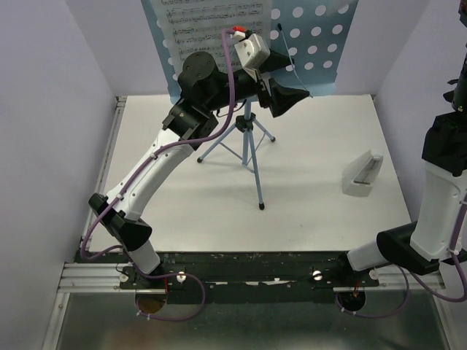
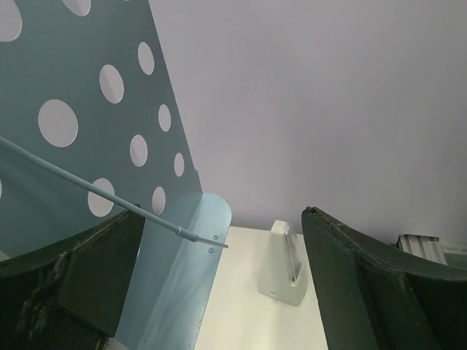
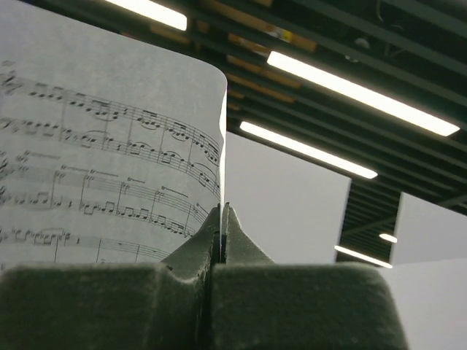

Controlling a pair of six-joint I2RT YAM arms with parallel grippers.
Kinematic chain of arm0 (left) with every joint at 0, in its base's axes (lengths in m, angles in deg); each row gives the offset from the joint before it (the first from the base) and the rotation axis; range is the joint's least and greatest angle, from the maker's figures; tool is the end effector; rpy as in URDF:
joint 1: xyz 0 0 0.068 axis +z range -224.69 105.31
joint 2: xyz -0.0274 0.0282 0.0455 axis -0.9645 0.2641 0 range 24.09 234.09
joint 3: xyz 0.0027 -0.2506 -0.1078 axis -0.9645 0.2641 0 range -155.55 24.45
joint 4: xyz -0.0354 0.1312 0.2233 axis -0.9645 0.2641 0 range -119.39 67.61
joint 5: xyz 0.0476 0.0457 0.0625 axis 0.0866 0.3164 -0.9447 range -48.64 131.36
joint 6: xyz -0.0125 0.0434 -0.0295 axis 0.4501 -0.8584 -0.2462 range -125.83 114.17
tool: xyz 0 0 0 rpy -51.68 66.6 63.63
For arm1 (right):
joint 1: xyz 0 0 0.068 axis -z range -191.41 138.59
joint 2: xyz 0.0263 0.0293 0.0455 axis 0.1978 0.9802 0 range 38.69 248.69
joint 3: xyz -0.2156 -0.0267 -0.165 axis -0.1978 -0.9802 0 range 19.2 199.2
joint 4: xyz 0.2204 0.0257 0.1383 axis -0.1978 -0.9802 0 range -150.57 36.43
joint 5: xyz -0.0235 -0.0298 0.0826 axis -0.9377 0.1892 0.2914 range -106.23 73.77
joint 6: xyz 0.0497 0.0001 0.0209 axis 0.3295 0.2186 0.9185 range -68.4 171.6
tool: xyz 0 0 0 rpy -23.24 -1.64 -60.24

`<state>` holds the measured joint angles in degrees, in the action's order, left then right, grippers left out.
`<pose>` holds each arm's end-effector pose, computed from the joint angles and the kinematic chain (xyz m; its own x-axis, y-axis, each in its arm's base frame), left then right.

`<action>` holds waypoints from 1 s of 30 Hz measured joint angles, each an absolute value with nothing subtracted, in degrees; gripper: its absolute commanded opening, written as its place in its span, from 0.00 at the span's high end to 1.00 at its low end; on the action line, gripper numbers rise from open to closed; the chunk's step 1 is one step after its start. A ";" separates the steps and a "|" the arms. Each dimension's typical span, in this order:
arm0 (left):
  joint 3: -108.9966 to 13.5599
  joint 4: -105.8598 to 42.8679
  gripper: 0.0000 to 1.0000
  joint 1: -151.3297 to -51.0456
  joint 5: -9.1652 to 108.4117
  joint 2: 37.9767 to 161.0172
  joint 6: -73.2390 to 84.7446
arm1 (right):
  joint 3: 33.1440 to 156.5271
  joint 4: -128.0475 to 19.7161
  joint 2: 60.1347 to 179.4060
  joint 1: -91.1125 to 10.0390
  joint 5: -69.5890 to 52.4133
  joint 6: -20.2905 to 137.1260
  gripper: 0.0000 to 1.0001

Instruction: Pack up the instrument practice props

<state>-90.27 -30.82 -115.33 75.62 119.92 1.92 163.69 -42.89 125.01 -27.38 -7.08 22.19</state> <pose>0.2571 -0.2471 0.5481 0.1345 -0.2623 -0.9556 0.9658 0.2503 0.0672 0.1145 0.0387 0.7185 0.9416 -0.2348 -0.2414 0.1556 0.9391 -0.3064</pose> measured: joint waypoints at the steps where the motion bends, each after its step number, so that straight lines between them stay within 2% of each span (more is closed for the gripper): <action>1: -90.13 -30.65 0.01 -115.31 75.54 119.64 1.83 | 162.64 -42.41 124.31 -26.96 -8.35 20.60 1.00; 11: -86.00 -27.74 0.01 -115.13 71.30 112.38 -0.31 | 145.50 -42.06 117.08 -17.39 -19.96 14.52 1.00; 22: -81.26 -25.88 0.01 -114.11 71.56 104.49 -4.44 | 110.84 -46.22 107.33 -12.91 -22.60 16.82 1.00; 30: -79.10 -21.23 0.01 -112.40 73.55 100.99 -10.97 | 103.86 -54.35 106.54 -8.73 -19.96 21.25 1.00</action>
<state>-79.10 -21.23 -112.40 73.55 100.99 -10.97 103.86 -54.35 106.54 -8.73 -19.96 21.25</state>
